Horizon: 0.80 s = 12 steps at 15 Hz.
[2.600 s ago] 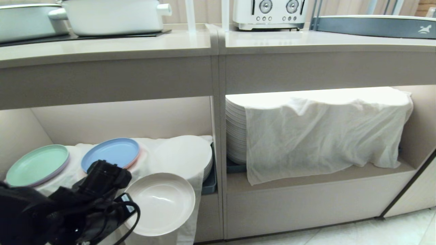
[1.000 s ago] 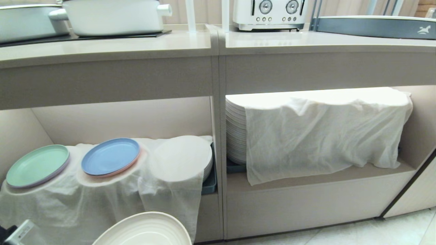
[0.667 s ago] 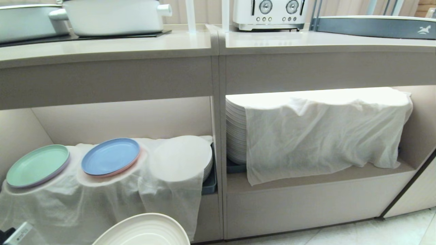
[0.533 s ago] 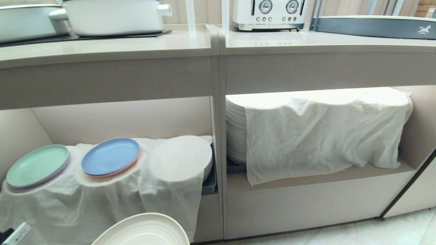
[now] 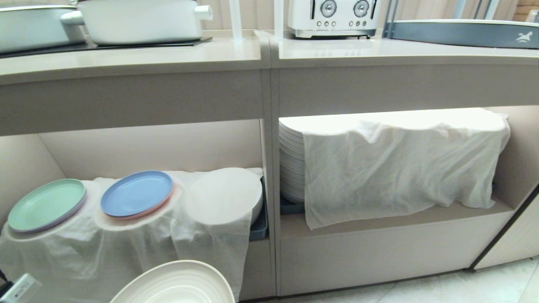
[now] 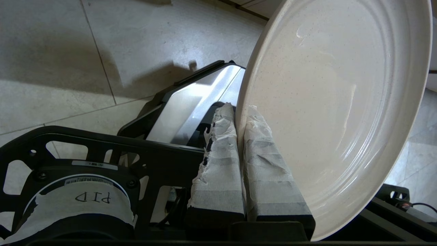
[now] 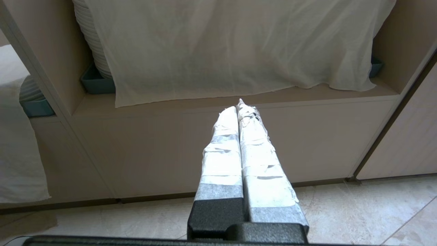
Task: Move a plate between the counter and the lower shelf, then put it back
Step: Put the plate
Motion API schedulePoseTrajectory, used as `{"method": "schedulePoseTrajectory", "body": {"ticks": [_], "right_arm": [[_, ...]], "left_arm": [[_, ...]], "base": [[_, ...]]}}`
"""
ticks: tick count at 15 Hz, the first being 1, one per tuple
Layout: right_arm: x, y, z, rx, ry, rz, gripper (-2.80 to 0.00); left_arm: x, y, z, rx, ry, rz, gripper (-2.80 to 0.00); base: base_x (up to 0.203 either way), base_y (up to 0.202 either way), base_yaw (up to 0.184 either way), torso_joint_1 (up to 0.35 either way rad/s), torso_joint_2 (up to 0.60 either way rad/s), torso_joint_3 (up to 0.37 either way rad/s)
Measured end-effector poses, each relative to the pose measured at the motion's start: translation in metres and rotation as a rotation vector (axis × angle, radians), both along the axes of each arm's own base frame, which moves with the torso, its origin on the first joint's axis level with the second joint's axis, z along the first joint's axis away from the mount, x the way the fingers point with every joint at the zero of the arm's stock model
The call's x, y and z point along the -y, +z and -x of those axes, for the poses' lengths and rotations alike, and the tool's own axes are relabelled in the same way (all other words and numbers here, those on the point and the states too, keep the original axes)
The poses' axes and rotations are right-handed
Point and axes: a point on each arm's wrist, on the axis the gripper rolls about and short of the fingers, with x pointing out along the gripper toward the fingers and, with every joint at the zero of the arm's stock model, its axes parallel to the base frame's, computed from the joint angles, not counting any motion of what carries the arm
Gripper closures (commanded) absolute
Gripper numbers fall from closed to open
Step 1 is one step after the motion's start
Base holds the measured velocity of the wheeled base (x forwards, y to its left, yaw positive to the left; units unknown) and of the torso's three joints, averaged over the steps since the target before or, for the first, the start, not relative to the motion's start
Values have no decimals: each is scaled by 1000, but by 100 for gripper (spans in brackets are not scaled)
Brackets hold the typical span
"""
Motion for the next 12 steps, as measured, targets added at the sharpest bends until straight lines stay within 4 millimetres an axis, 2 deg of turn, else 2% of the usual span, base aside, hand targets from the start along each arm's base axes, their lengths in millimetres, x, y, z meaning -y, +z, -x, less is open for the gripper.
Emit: {"method": "schedulePoseTrajectory", "body": {"ticks": [12], "right_arm": [[0,0,0,0,0,0,0]], "left_arm": [[-1,2,4,38,1,-8,0]], "base": [[0,0,0,0,0,0]]}}
